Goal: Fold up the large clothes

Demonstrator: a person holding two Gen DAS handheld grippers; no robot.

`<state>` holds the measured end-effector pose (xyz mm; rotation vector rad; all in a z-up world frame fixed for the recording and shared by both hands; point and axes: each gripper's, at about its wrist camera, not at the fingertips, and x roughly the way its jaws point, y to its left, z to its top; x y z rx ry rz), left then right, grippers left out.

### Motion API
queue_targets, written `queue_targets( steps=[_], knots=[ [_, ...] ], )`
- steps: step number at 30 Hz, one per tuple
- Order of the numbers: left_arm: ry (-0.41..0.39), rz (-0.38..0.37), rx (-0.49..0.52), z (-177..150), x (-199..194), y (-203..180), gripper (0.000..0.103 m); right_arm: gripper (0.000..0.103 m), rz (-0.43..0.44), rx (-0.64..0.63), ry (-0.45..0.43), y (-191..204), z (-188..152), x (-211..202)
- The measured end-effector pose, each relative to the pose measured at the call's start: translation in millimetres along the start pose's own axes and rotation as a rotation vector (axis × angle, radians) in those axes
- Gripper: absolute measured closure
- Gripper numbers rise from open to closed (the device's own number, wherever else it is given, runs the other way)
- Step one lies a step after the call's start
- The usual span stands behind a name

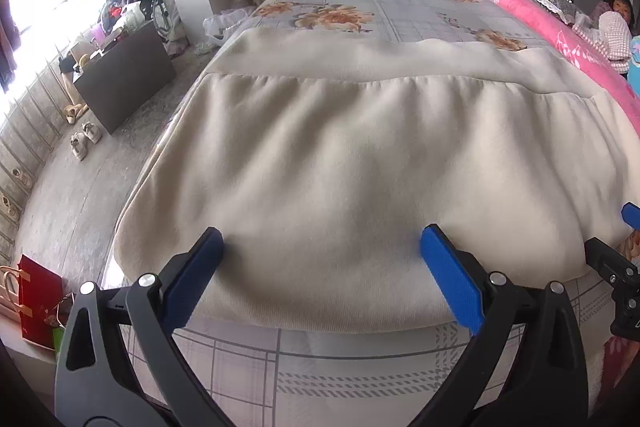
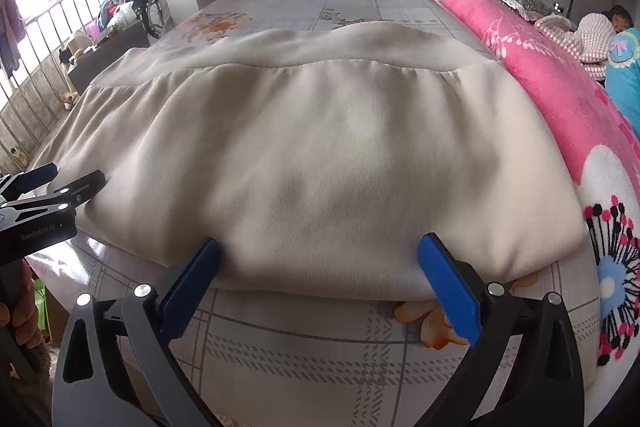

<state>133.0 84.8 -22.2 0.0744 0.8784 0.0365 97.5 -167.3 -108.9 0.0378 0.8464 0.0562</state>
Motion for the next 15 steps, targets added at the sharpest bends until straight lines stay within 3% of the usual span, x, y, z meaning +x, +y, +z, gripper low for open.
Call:
queue_targets(
  steps=[15],
  knots=[
    [0.049, 0.006, -0.017, 5.6, 3.7, 0.1, 0.007, 0.006, -0.018, -0.003, 0.032, 2.6, 4.0, 2.8]
  ],
)
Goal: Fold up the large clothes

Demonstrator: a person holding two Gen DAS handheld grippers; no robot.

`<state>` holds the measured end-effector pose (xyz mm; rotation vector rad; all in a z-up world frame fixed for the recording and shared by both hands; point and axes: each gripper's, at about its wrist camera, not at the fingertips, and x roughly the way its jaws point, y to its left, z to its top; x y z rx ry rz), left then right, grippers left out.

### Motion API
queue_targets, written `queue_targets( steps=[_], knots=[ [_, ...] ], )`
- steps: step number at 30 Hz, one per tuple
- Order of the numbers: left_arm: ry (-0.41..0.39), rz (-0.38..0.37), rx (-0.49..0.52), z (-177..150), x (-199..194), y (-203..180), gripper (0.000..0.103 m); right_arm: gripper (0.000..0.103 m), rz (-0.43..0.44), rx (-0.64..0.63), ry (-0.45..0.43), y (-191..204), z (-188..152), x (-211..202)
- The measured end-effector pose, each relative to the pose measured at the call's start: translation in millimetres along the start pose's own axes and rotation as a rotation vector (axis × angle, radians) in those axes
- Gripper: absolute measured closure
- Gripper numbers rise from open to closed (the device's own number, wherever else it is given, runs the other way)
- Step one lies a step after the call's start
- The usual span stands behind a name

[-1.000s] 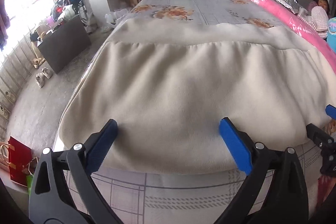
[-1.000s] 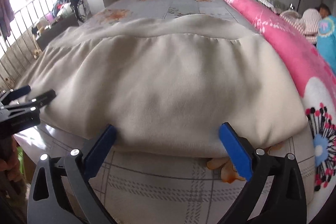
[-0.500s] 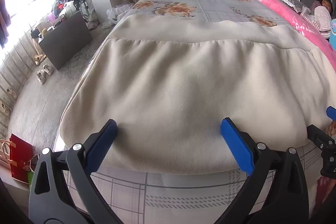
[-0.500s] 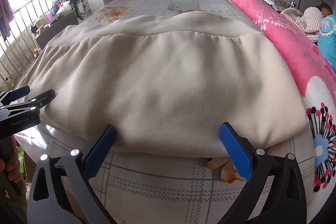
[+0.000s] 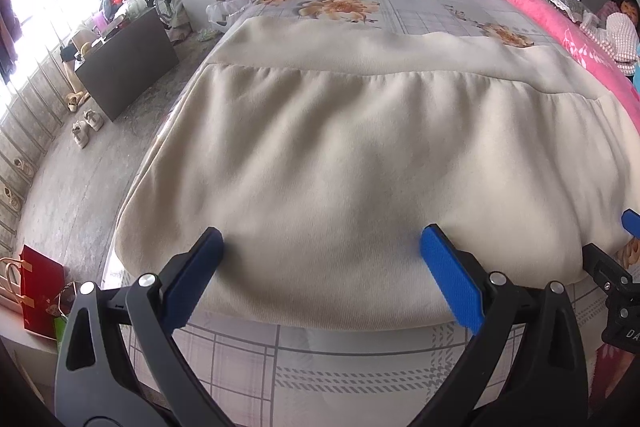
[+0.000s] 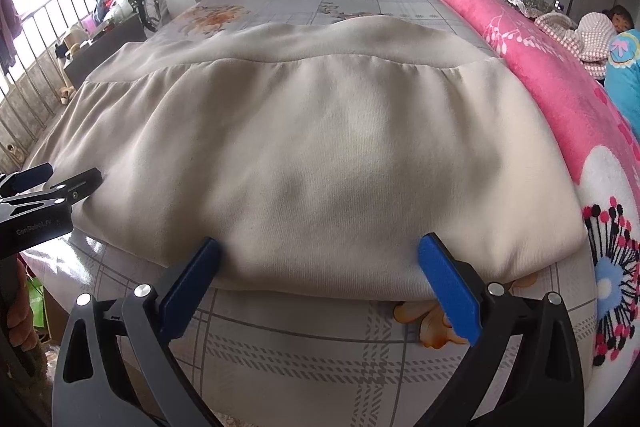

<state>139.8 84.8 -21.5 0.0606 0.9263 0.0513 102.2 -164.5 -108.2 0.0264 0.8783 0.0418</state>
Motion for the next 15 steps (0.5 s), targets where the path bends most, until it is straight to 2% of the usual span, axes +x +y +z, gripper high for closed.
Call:
queue_targets(
  steps=[15],
  knots=[
    [0.008, -0.009, 0.001, 0.2, 1.9, 1.3, 0.007, 0.006, -0.010, 0.001, 0.025, 1.4, 2.4, 1.2]
  ],
)
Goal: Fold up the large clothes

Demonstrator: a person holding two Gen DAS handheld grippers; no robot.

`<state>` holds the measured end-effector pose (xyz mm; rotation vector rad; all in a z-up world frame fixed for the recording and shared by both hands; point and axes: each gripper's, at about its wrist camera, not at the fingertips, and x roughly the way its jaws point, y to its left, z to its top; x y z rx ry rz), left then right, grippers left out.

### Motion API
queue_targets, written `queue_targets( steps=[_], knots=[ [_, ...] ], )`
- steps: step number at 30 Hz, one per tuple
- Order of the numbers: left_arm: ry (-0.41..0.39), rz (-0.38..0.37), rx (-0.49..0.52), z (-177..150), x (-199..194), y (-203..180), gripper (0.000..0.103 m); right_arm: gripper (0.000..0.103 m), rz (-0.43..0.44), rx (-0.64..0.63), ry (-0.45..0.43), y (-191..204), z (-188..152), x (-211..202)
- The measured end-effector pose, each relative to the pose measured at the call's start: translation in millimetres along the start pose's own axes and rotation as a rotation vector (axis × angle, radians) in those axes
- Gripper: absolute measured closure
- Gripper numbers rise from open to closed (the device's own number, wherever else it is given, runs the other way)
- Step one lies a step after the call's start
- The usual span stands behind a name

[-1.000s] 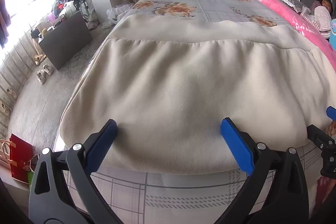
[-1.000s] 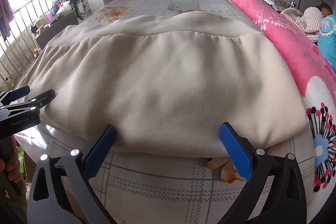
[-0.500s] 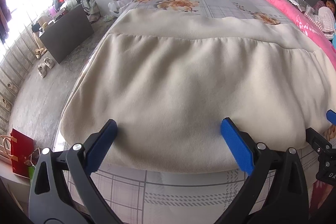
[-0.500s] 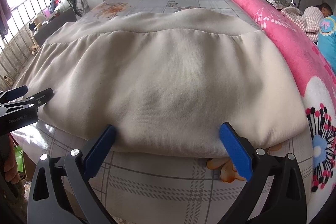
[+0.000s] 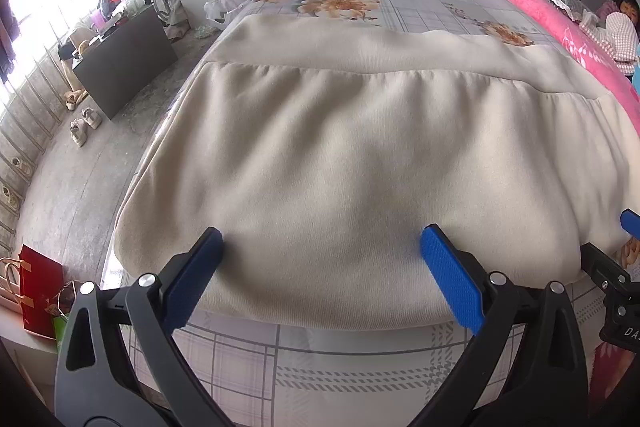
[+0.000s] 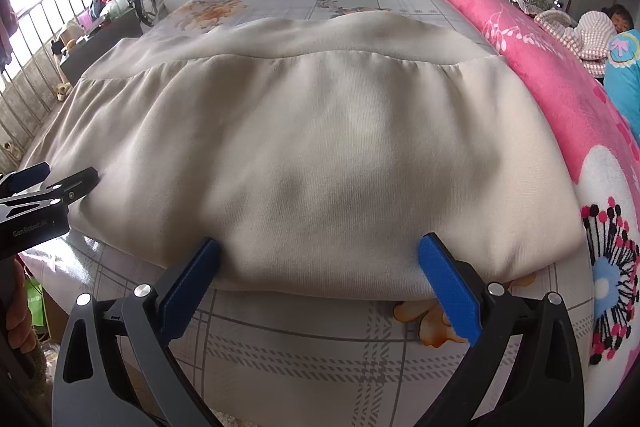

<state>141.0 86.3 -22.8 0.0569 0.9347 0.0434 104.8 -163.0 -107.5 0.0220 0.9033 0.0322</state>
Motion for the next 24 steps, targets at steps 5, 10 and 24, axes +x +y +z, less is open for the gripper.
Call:
queue_targets(
  steps=[5, 10, 24],
  knots=[
    [0.004, -0.003, 0.001, -0.1, 0.2, 0.7, 0.007, 0.006, -0.002, -0.001, 0.008, 0.7, 0.9, 0.4],
    [0.004, -0.004, 0.001, -0.1, 0.1, 0.7, 0.007, 0.006, -0.002, 0.001, 0.014, 0.8, 1.7, 0.5],
    [0.005, -0.008, 0.003, 0.1, 0.5, 0.9, 0.007, 0.006, -0.028, -0.020, 0.028, 2.0, 1.0, -9.6]
  ],
)
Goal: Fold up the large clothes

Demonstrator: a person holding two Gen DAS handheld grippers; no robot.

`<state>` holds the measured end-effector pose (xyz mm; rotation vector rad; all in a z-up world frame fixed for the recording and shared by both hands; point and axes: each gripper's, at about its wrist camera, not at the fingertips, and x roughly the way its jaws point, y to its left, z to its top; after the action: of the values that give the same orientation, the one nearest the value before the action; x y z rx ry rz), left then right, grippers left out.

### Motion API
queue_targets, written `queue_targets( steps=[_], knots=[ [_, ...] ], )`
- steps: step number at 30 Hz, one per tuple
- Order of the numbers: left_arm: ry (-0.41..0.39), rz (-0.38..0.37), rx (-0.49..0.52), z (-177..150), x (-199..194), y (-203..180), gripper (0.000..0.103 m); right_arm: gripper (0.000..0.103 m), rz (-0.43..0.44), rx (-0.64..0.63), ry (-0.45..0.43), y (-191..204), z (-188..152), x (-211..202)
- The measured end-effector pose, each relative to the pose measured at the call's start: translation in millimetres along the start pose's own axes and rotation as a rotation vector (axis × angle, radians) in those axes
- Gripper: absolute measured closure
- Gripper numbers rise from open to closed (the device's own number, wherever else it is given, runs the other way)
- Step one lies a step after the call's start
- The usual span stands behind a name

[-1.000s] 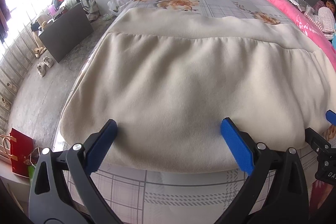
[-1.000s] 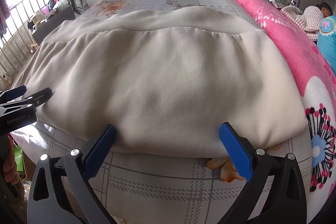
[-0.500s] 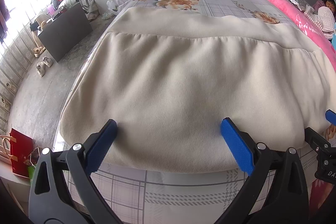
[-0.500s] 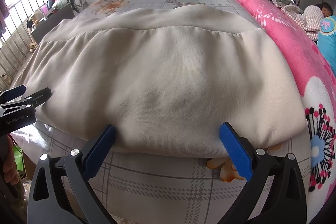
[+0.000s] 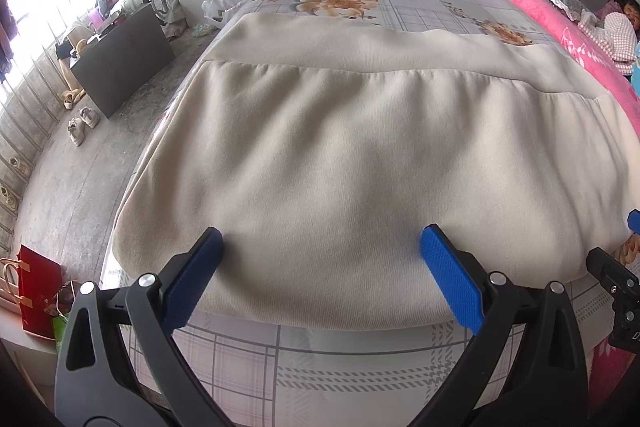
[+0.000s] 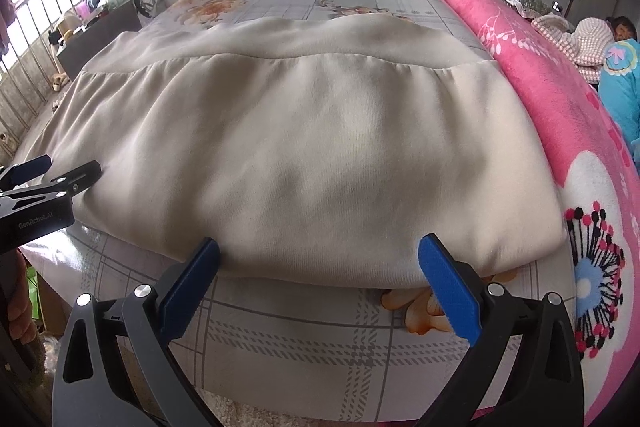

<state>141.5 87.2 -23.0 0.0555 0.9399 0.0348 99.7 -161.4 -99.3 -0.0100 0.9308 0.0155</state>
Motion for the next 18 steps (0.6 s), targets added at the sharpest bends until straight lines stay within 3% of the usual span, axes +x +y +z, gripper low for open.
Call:
queue_targets(
  steps=[18],
  knots=[
    [0.000, -0.001, 0.001, 0.1, -0.5, 0.0, 0.007, 0.006, -0.009, 0.007, 0.019, -0.3, 0.6, 5.9]
  ],
)
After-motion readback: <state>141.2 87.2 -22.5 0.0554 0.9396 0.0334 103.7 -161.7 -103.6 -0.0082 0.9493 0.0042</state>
